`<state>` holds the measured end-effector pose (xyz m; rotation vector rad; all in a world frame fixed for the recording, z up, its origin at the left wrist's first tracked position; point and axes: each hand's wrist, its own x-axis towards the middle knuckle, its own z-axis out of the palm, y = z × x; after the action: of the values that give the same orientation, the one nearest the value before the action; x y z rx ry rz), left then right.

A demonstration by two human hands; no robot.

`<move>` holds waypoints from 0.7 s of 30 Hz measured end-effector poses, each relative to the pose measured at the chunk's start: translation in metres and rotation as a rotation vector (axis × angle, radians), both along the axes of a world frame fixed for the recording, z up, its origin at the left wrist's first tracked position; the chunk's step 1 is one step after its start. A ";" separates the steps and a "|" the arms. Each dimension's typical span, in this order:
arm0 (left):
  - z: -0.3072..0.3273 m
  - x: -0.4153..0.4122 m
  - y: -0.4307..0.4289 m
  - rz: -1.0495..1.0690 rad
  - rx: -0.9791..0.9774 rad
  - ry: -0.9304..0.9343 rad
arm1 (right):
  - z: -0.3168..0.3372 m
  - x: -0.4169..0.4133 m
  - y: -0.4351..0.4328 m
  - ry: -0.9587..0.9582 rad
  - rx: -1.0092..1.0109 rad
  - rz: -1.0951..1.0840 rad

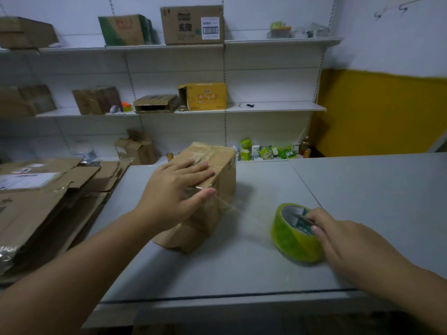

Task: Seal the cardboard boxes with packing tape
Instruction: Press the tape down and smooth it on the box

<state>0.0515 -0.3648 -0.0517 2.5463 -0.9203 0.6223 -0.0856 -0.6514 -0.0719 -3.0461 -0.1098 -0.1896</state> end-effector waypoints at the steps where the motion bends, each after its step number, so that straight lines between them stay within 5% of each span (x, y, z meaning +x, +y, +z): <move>1: 0.000 0.001 -0.001 -0.004 0.000 -0.013 | 0.001 -0.007 -0.001 0.017 0.027 0.007; 21: 0.004 0.002 0.005 -0.032 0.138 -0.036 | -0.003 0.004 0.020 0.017 0.312 -0.030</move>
<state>0.0532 -0.3598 -0.0477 2.6433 -1.0485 0.6161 -0.0817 -0.6312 -0.0744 -2.7390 -0.0292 -0.1646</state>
